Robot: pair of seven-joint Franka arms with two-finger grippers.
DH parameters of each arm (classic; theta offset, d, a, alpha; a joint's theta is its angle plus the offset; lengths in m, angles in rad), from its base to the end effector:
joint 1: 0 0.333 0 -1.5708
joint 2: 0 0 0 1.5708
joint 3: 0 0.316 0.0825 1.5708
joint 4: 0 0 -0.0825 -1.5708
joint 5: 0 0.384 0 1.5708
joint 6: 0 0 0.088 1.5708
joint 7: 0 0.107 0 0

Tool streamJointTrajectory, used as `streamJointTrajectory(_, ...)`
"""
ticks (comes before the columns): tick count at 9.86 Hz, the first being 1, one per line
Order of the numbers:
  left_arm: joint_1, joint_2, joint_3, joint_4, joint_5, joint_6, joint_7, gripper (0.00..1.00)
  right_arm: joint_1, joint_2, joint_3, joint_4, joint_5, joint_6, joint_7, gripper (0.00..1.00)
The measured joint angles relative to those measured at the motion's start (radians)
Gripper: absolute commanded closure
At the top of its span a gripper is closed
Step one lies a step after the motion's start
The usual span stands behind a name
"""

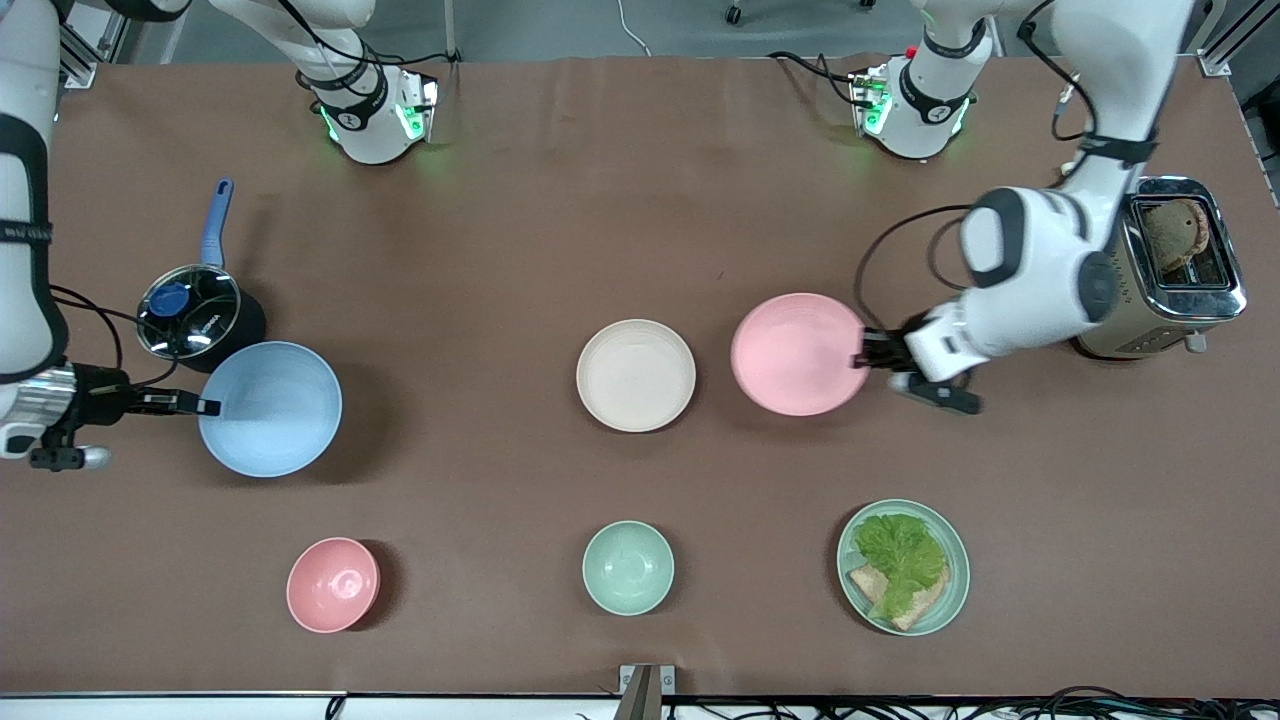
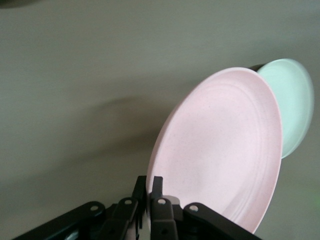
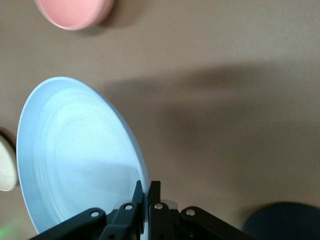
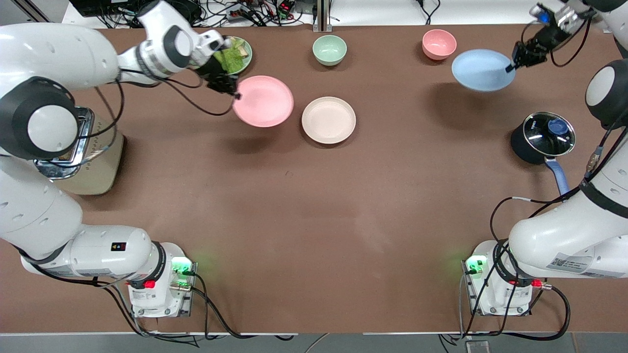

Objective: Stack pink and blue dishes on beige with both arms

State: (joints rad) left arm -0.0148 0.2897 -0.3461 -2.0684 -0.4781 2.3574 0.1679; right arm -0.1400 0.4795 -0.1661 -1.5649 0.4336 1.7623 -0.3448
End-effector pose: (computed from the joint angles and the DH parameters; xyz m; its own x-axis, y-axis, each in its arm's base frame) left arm 0.5501 -0.2089 0.3028 0.9850 -0.1724 -0.0024 -0.1554 -0.8937 0.4208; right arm 0.6407 -0.1491 0.3544 0.9848 -0.0622 -0.1622 -0.1208 -0.9163 -0.3820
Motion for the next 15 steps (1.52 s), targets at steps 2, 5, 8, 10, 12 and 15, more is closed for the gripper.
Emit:
streamJointTrajectory(2, -0.017, 0.113, -0.141, 0.044, 0.022, 0.181, -0.219, 0.99, 0.033, -0.077, 0.099, 0.016, -0.037, -0.040, 0.186, 0.99)
streamJointTrajectory(5, -0.050, 0.268, -0.229, 0.065, 0.233, 0.338, -0.494, 0.97, 0.063, -0.141, 0.257, 0.015, -0.049, -0.069, 0.341, 0.99)
streamJointTrajectory(8, -0.059, 0.332, -0.260, 0.086, 0.519, 0.352, -0.768, 0.19, 0.174, -0.145, 0.327, -0.029, -0.050, -0.040, 0.467, 0.99)
streamJointTrajectory(10, -0.077, 0.337, -0.264, 0.109, 0.563, 0.356, -0.867, 0.00, 0.199, -0.143, 0.401, -0.135, -0.050, 0.088, 0.512, 0.99)
streamJointTrajectory(12, -0.065, 0.310, -0.263, 0.128, 0.573, 0.351, -0.874, 0.00, 0.202, -0.139, 0.490, -0.246, -0.050, 0.299, 0.562, 0.99)
streamJointTrajectory(15, -0.054, 0.112, -0.150, 0.116, 0.579, 0.117, -0.777, 0.00, 0.206, -0.112, 0.577, -0.364, -0.049, 0.544, 0.596, 0.99)
